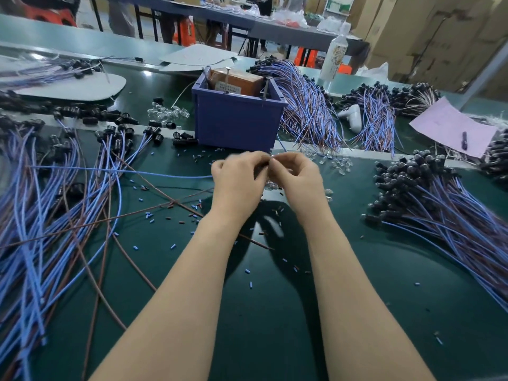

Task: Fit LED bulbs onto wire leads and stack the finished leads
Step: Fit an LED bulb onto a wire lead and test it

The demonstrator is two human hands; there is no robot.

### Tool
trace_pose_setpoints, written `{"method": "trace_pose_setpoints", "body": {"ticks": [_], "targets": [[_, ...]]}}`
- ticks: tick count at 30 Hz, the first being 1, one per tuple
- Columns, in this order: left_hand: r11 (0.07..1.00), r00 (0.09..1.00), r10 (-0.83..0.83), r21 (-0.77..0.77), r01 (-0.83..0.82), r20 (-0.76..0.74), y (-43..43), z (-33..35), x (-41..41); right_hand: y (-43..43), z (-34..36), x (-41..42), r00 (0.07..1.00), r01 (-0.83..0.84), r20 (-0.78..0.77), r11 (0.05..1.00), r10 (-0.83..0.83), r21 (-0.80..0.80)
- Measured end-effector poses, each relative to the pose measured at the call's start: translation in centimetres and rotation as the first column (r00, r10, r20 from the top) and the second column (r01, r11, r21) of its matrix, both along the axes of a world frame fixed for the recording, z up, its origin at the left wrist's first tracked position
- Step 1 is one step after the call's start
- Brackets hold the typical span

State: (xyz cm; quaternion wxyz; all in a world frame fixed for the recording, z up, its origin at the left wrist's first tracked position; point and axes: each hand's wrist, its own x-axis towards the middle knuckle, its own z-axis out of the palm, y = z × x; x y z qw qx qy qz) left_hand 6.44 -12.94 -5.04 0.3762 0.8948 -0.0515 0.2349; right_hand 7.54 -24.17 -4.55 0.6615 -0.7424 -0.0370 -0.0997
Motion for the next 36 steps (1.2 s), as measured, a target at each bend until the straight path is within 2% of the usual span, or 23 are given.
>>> {"method": "trace_pose_setpoints", "body": {"ticks": [1,2,3,4,6,8,9,10,11,13,15,16,19,21,22,24,26,27,29,30,32,34,36], "targets": [[0.999,0.992,0.038,0.024,-0.041,0.12,-0.3,0.2,-0.2,-0.2,0.2,0.1,0.999,0.037,0.034,0.999,-0.037,-0.003],[0.999,0.976,0.029,-0.022,-0.025,0.216,-0.5,0.5,-0.5,-0.5,0.5,0.1,0.996,0.08,0.043,0.996,-0.081,0.03],[0.993,0.967,-0.039,-0.101,0.067,0.251,-0.7,0.9,-0.7,-0.9,0.8,0.1,0.991,0.126,0.03,0.988,-0.129,0.093],[0.966,0.967,-0.145,-0.183,0.184,0.208,-0.9,1.2,-0.9,-1.5,1.0,0.1,0.984,0.176,0.004,0.97,-0.179,0.168],[0.894,0.917,-0.39,-0.277,0.353,-0.089,-1.4,1.7,-1.2,-2.4,1.1,0.3,0.963,0.267,-0.04,0.922,-0.267,0.281],[0.819,0.731,-0.55,-0.432,0.378,-0.402,-1.6,1.6,-1.3,-2.9,1.2,0.4,0.947,0.318,-0.055,0.892,-0.318,0.321],[0.786,0.639,-0.593,-0.526,0.326,-0.49,-1.5,1.6,-1.3,-3.1,1.2,0.5,0.941,0.334,-0.056,0.884,-0.334,0.327],[0.739,0.581,-0.63,-0.626,0.247,-0.515,-1.3,1.5,-1.1,-3.3,1.2,0.5,0.936,0.347,-0.058,0.881,-0.347,0.322],[0.666,0.573,-0.662,-0.73,0.153,-0.484,-1.0,1.4,-0.9,-3.5,1.2,0.4,0.933,0.357,-0.063,0.885,-0.355,0.3],[0.415,0.689,-0.666,-0.909,0.025,-0.285,-0.1,1.4,-0.3,-4.2,1.1,0.5,0.927,0.374,-0.086,0.908,-0.364,0.19],[0.145,0.839,-0.544,-0.988,0.059,-0.03,1.1,1.5,0.2,-4.7,0.9,0.7,0.919,0.383,-0.108,0.924,-0.379,0.019],[0.076,0.889,-0.455,-0.993,0.09,0.046,1.6,1.5,0.3,-4.7,0.8,0.7,0.91,0.394,-0.107,0.916,-0.4,-0.074],[-0.005,0.958,-0.27,-0.996,0.094,0.092,2.7,1.3,0.5,-5.1,1.0,0.7,0.877,0.437,-0.04,0.83,-0.479,-0.347],[0.035,0.971,-0.227,-0.996,0.082,0.072,2.9,1.2,0.6,-5.5,1.2,0.4,0.867,0.42,-0.019,0.753,-0.497,-0.507],[0.114,0.978,-0.204,-0.991,0.067,0.042,2.9,1.0,0.7,-5.6,1.3,0.2,0.864,0.406,-0.018,0.718,-0.503,-0.566],[0.338,0.989,-0.145,-0.941,0.023,-0.028,2.6,0.5,0.9,-5.3,1.5,0.0,0.854,0.419,0.026,0.656,-0.519,-0.628],[0.526,0.988,-0.124,-0.851,-0.009,-0.087,2.1,-0.1,1.0,-4.3,1.5,-0.1,0.864,0.464,0.154,0.636,-0.48,-0.617],[0.599,0.986,-0.13,-0.8,-0.009,-0.109,1.8,-0.3,1.0,-3.5,1.5,-0.2,0.882,0.46,0.215,0.666,-0.42,-0.587],[0.731,0.975,-0.16,-0.682,0.013,-0.152,1.4,-0.7,1.0,-1.5,1.6,-0.6,0.93,0.357,0.266,0.79,-0.253,-0.499],[0.791,0.969,-0.174,-0.611,0.031,-0.176,1.2,-0.9,1.0,-0.6,1.5,-0.8,0.954,0.268,0.249,0.841,-0.166,-0.47],[0.883,0.958,-0.185,-0.465,0.063,-0.221,0.7,-1.0,0.8,1.0,1.1,-1.0,0.986,0.099,0.167,0.885,-0.024,-0.456],[0.927,0.954,-0.181,-0.365,0.083,-0.241,0.4,-0.8,0.4,1.8,0.4,-0.9,0.994,-0.001,0.092,0.879,0.051,-0.478],[0.924,0.947,-0.192,-0.372,0.087,-0.258,0.5,-0.7,0.1,2.1,0.0,-0.8,0.996,-0.047,0.047,0.888,0.077,-0.458]]}}
